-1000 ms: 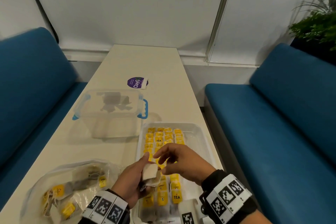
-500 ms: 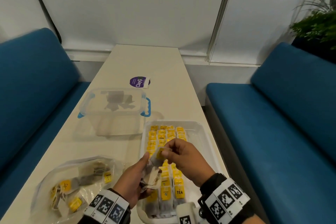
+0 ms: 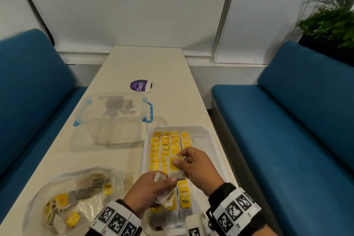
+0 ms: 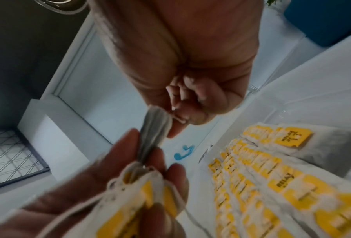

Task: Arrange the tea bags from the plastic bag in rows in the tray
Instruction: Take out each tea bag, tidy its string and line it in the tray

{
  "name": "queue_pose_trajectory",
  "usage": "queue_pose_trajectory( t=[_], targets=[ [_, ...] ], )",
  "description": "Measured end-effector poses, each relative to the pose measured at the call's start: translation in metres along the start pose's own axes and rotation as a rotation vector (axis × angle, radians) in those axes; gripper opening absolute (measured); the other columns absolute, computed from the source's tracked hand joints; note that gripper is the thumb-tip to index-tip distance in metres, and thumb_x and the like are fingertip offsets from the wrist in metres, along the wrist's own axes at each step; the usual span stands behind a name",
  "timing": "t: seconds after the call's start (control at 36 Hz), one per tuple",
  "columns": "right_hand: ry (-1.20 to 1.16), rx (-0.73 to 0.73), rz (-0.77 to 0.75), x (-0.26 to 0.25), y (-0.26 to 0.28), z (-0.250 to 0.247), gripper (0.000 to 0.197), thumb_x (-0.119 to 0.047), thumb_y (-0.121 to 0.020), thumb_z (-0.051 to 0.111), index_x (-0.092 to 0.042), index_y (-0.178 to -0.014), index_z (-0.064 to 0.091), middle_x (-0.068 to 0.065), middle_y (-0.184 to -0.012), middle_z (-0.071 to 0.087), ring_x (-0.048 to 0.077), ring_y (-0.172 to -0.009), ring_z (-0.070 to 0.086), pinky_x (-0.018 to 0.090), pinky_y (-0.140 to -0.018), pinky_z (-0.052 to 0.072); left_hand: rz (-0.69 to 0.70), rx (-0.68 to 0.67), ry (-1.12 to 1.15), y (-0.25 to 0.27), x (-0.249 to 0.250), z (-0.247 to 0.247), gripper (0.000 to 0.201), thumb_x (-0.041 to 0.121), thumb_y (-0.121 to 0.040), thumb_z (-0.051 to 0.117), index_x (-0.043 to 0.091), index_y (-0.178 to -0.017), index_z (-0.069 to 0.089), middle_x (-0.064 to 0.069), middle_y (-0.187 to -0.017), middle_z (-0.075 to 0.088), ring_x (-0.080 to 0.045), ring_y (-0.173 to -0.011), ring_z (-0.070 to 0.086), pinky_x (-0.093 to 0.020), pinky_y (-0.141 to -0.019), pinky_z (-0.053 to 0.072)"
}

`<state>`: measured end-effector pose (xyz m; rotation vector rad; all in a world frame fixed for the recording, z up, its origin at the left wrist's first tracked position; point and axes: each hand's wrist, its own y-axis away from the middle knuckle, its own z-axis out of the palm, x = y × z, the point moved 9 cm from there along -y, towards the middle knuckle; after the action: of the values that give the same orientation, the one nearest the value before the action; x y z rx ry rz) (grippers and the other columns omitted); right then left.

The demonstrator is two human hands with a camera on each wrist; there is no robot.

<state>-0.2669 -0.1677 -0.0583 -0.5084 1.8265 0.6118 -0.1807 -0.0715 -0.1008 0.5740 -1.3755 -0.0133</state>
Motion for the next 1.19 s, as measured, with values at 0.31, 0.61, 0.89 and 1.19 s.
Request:
queue_pose_trajectory(
  t=[0.31, 0.61, 0.89, 1.19],
  targets=[
    [-0.318, -0.112, 0.227, 0.028, 0.019, 0.003, 0.035, 0.002, -0.080, 0.067, -0.007, -0.108, 0.048, 0.009, -0.071, 0.057, 0.018, -0.057, 0.059, 0.024, -0.040, 0.042, -0.050, 0.014, 0.039, -0.009, -0.012, 0.004, 0.053, 0.050, -0.048, 0.080, 0.011, -0.074, 0.055, -0.012, -0.066, 0.055, -0.022, -0.058, 0.048, -0.024, -0.050, 0.034],
    [-0.172, 0.111, 0.233, 0.042, 0.016, -0.026, 0.017, 0.006, -0.081, 0.064, -0.004, -0.086, 0.052, 0.012, -0.068, 0.058, 0.014, -0.051, 0.055, 0.024, -0.043, 0.044, 0.011, 0.129, 0.023, -0.017, -0.009, -0.007, 0.036, 0.040, -0.051, 0.078, 0.011, -0.068, 0.067, -0.006, -0.056, 0.058, -0.017, -0.045, 0.050, -0.020, -0.043, 0.037],
    [0.019, 0.241, 0.373, 0.064, -0.002, -0.056, 0.024, 0.010, -0.086, 0.043, -0.009, -0.080, 0.058, 0.009, -0.073, 0.055, 0.017, -0.054, 0.050, 0.017, -0.038, 0.039, -0.055, 0.179, 0.077, -0.023, -0.021, -0.025, 0.013, 0.020, -0.082, 0.070, 0.010, -0.074, 0.068, -0.003, -0.056, 0.058, -0.012, -0.038, 0.047, -0.014, -0.038, 0.033],
    [0.133, 0.068, 0.710, 0.096, -0.004, -0.035, 0.034, 0.006, -0.092, 0.035, -0.013, -0.075, 0.057, 0.007, -0.067, 0.048, 0.018, -0.050, 0.044, 0.025, -0.045, 0.041, -0.121, 0.152, 0.095, -0.018, -0.017, -0.023, 0.021, 0.023, -0.070, 0.075, 0.006, -0.080, 0.068, -0.007, -0.056, 0.059, -0.017, -0.042, 0.045, -0.016, -0.040, 0.032]
  ],
)
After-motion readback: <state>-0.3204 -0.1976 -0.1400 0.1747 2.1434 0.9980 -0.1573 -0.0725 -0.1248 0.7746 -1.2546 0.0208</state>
